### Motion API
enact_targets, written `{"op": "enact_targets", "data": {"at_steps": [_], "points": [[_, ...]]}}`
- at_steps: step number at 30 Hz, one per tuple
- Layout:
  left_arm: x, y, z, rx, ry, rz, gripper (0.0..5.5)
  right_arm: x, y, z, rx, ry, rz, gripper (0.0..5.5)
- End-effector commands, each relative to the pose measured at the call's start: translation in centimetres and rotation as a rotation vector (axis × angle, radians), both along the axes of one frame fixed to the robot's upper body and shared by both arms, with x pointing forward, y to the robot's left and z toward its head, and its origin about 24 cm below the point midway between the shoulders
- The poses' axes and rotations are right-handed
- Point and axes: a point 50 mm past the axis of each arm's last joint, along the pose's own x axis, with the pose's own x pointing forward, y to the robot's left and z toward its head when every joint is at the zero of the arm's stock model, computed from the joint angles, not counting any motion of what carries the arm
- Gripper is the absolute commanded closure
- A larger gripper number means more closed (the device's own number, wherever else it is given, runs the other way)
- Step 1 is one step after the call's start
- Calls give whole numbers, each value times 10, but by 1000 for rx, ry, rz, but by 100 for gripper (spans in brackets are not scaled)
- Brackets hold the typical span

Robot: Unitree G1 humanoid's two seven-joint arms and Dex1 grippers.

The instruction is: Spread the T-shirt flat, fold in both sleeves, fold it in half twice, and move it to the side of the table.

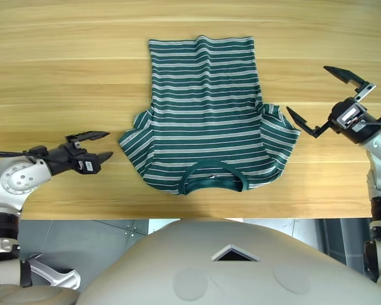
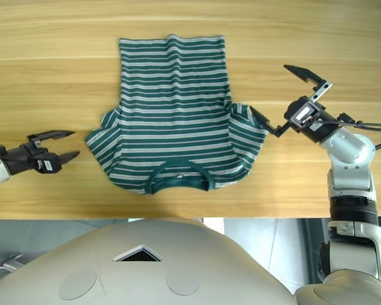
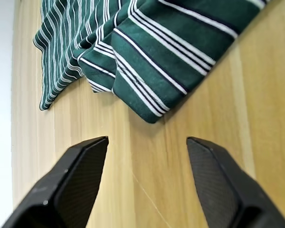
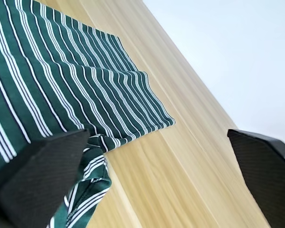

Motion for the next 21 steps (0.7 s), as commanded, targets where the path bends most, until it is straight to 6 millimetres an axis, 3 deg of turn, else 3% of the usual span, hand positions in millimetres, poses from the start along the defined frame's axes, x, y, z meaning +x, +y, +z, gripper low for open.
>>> {"op": "enact_targets", "data": {"at_steps": [1,21], "points": [[0,-7,0,23,-20,-50,245,-1,3,-2,-2,8,10,10],[5,-2,-19,101,2,-54,245,-7,15,-7,-2,26,58,10]]}}
